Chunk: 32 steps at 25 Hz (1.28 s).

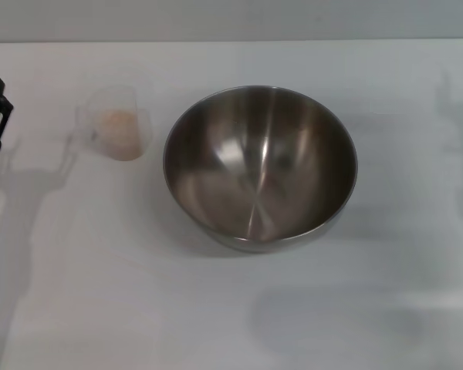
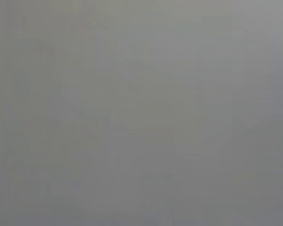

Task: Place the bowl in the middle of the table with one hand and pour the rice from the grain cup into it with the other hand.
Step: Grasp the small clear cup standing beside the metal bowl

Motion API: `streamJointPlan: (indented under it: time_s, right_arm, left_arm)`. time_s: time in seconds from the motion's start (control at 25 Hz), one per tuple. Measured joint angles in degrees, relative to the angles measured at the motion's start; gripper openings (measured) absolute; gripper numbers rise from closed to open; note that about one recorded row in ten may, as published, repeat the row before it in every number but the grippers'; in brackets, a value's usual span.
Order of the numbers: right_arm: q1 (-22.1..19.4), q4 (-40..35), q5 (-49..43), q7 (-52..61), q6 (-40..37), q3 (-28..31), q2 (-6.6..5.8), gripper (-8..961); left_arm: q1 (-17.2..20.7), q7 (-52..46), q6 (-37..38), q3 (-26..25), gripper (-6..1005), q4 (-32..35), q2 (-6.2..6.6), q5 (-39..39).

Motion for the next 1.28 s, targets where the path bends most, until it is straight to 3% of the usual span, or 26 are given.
streamJointPlan:
  time_s: [0.24,0.84,1.28]
  right_arm:
    - [-0.08,-3.84,0.10,0.67,-2.55,0.18,0.02,535]
    - [1.50,-7.17,0.12,0.64,-3.33,0.49,-0.02,535]
    - [0.93,-7.21,-0.21,0.44,-3.41,0.49,-0.02,534]
  left_arm:
    - [0.80,1.48,-2.42,3.66,844,-1.30,-0.01,-0.25]
    - [1.69,7.90,-15.80,4.36,844,-7.55,-0.01,-0.27]
    - [-1.41,9.70,-24.80,3.42,846,-8.07,-0.10,-0.86]
